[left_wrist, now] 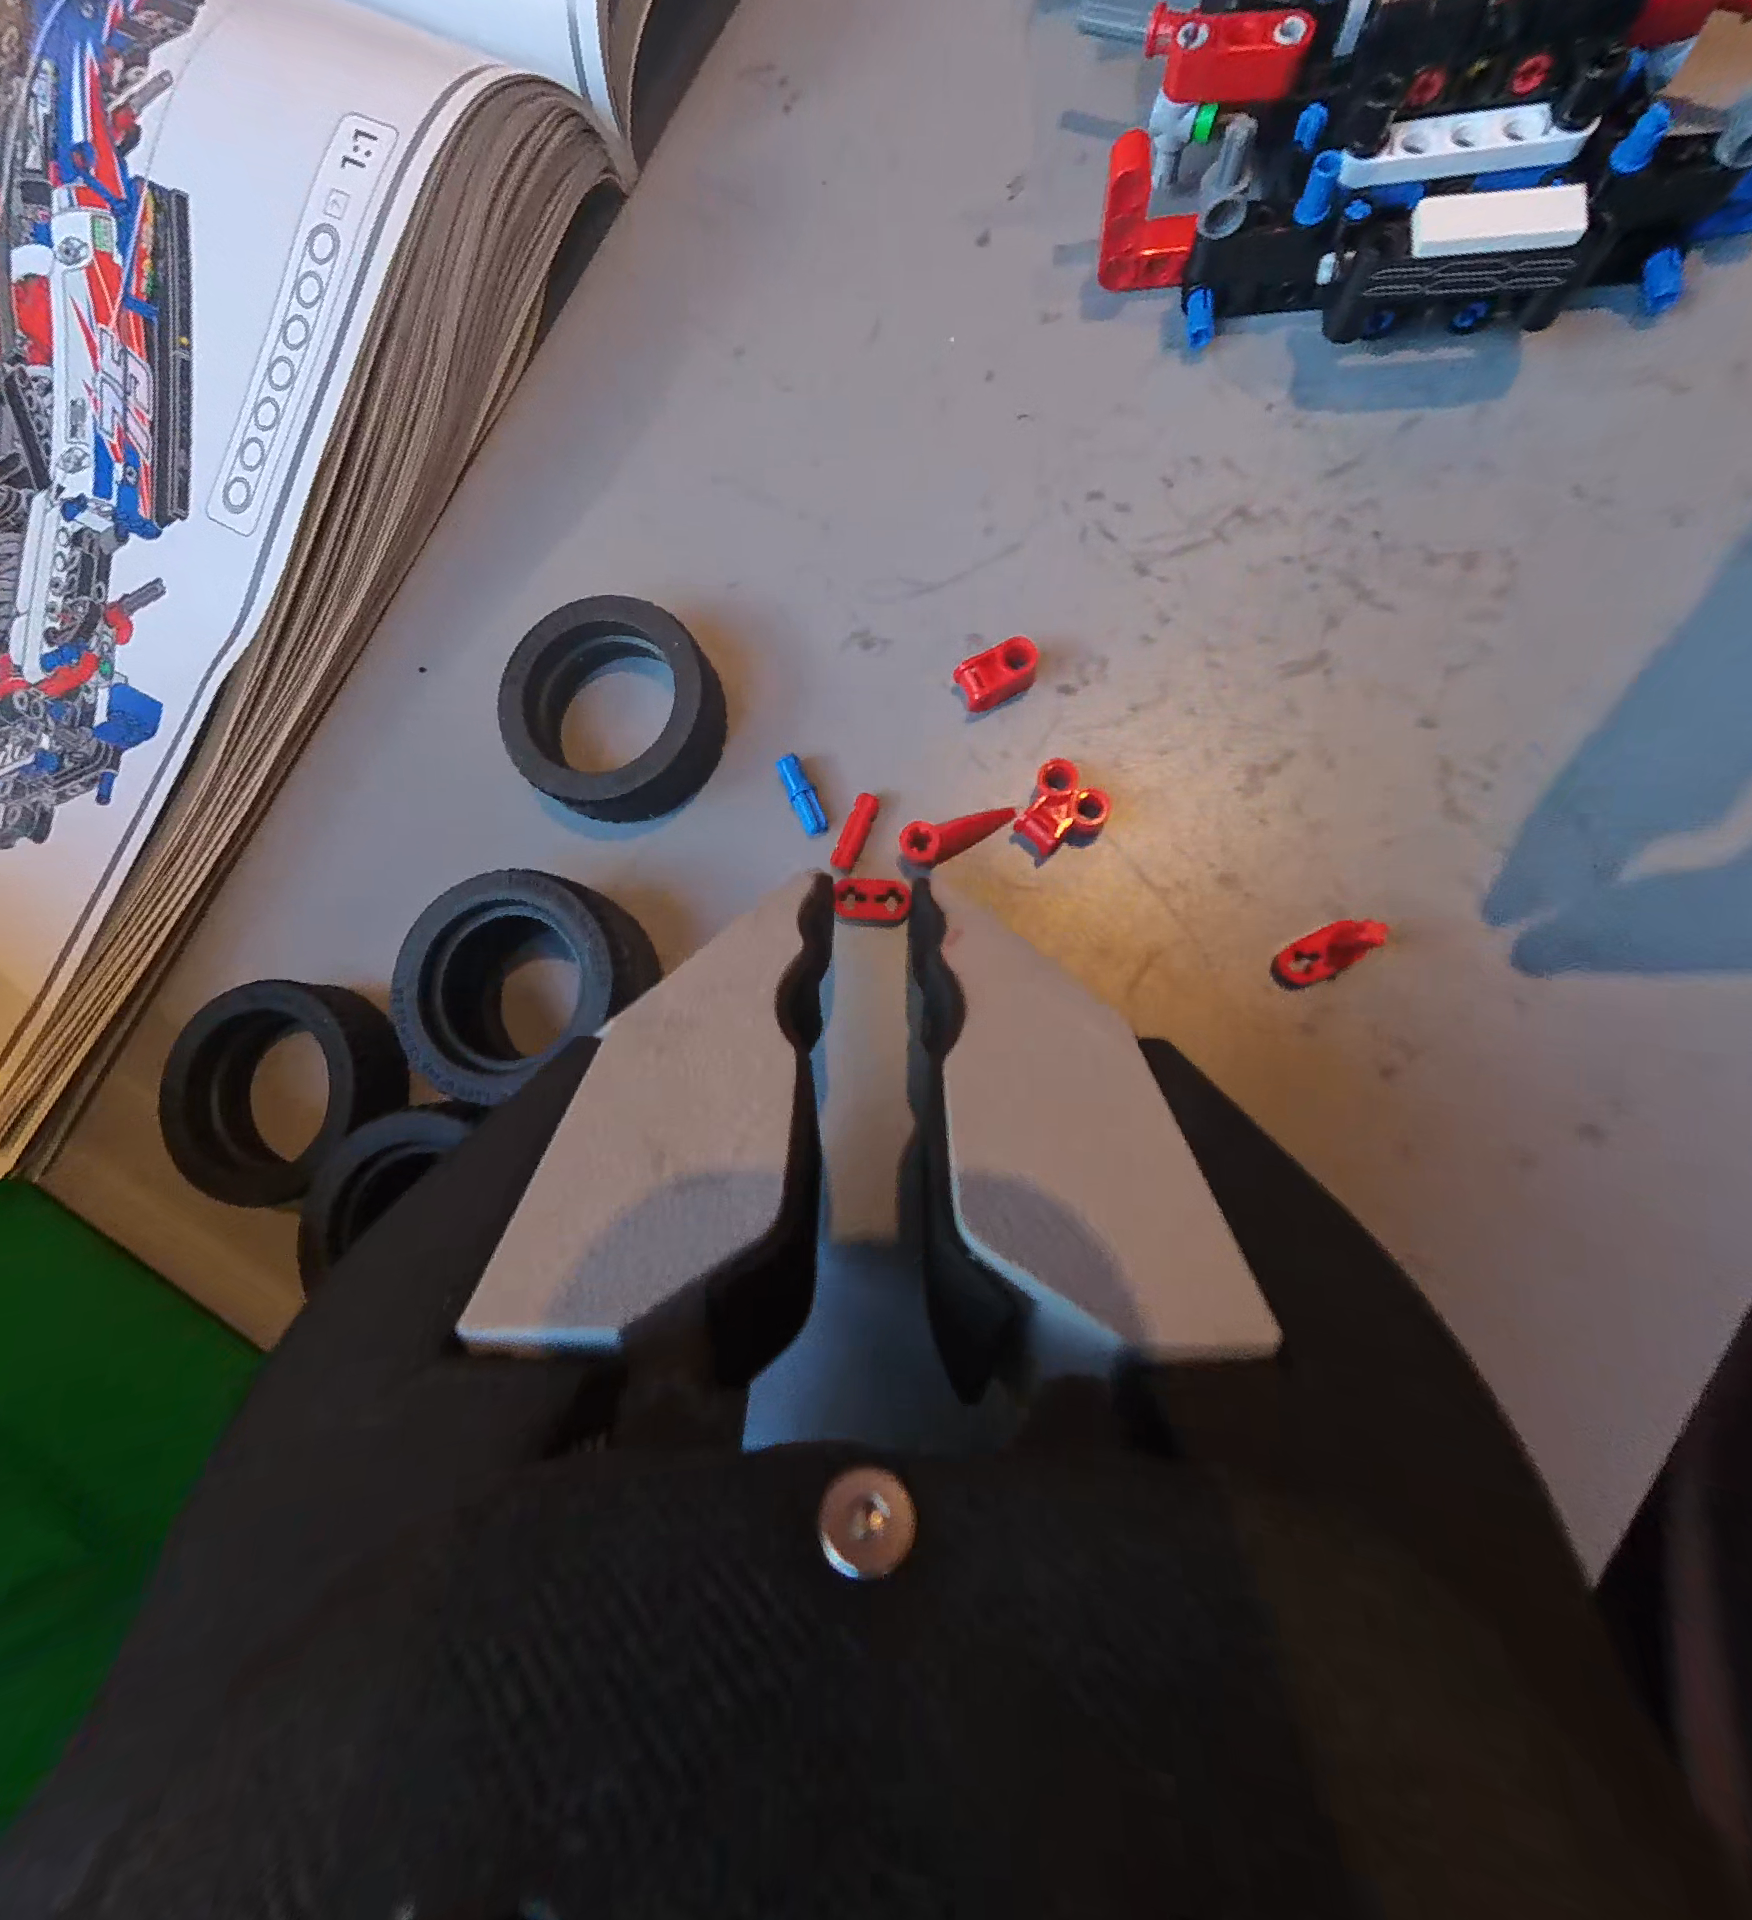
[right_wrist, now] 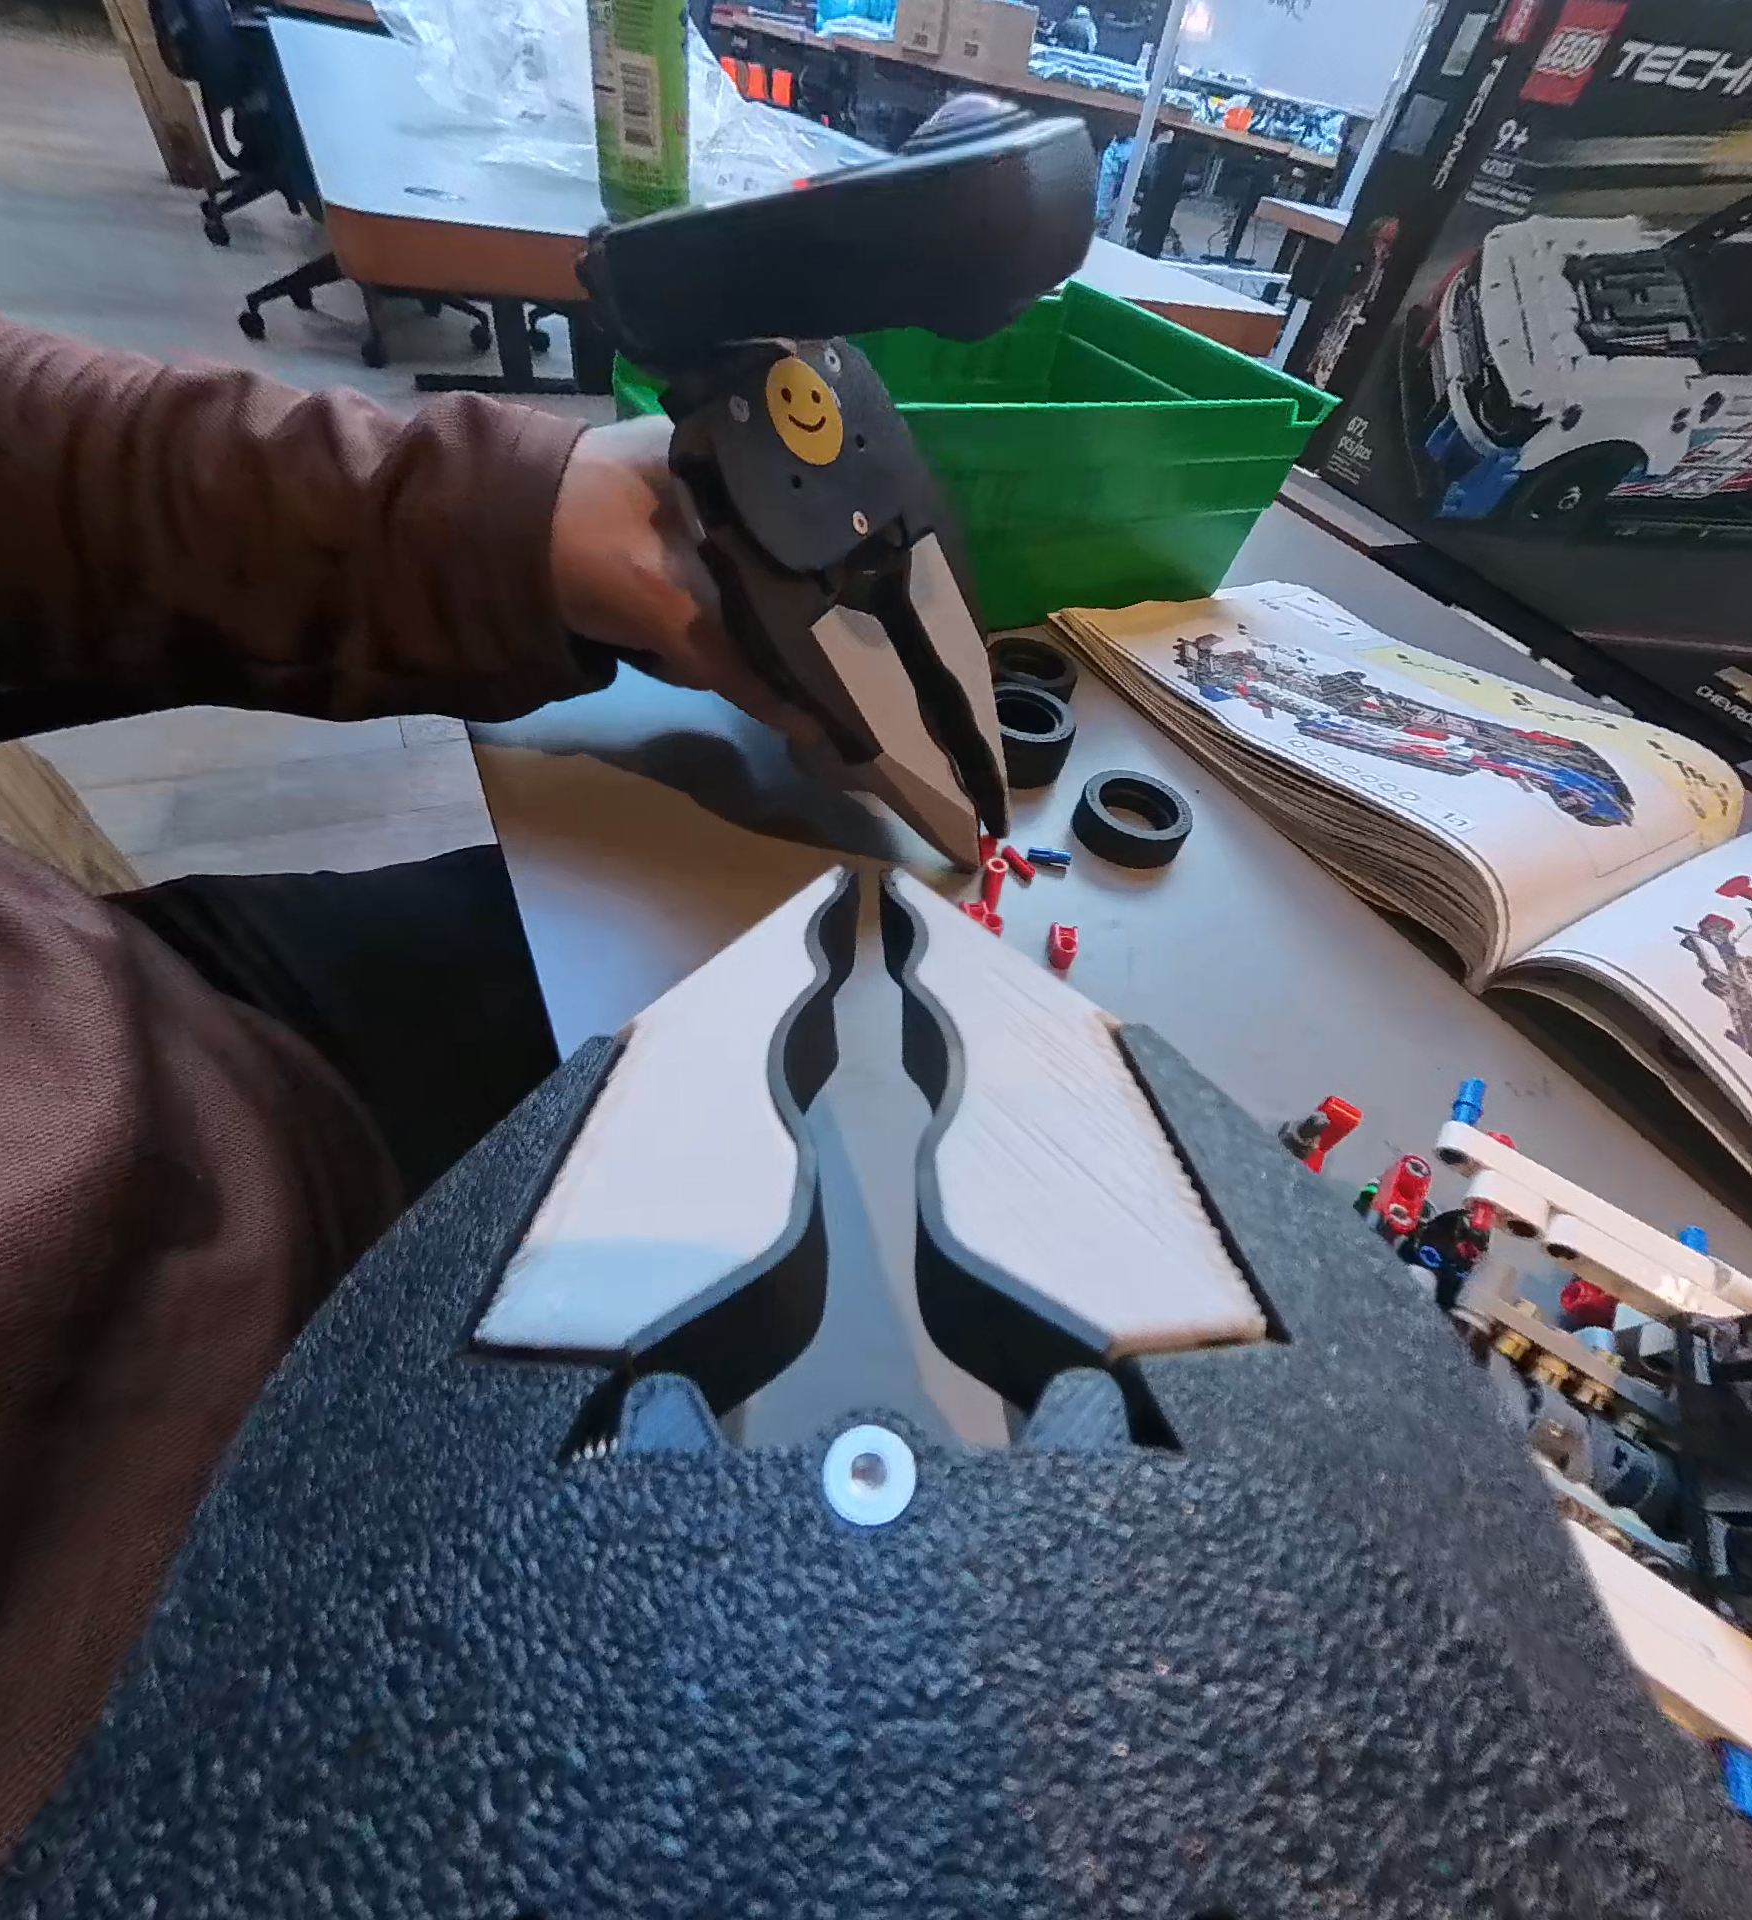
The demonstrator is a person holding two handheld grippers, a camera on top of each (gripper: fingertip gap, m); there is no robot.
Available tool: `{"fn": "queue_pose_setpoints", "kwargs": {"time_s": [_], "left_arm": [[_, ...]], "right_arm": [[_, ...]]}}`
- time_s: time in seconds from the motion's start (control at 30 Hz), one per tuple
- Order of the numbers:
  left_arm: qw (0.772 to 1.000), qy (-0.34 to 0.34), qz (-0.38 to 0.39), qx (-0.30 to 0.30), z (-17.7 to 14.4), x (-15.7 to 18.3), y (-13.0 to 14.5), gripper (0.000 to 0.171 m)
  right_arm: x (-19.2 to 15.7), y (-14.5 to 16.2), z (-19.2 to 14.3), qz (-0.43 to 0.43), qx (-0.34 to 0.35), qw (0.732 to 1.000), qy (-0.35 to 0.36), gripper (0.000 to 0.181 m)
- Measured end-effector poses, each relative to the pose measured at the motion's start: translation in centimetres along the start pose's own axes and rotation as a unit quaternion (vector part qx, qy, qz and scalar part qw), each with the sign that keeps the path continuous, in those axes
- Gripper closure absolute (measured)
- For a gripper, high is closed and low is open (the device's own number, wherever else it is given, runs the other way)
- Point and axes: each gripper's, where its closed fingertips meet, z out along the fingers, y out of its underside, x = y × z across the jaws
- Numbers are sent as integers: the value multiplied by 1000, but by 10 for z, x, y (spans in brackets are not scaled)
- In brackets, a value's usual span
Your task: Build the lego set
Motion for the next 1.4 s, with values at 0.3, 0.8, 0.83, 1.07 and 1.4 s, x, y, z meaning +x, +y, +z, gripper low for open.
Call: {"fn": "queue_pose_setpoints", "kwargs": {"time_s": [0.3,0.8,0.83,1.07,1.4], "left_arm": [[996,2,66,67,-38,25,-22,160],[994,62,-75,42,-4,122,-37,161],[994,67,-77,40,-4,123,-36,160],[988,108,-90,63,-21,125,-36,127],[996,64,-29,51,-43,66,7,133]], "right_arm": [[5,5,-1,23,-16,1000,1,176],[-1,72,-5,20,-181,983,25,166],[0,74,-5,21,-187,982,28,165],[5,77,-12,32,-194,979,48,166],[-28,77,-23,26,-185,982,-8,163]]}}
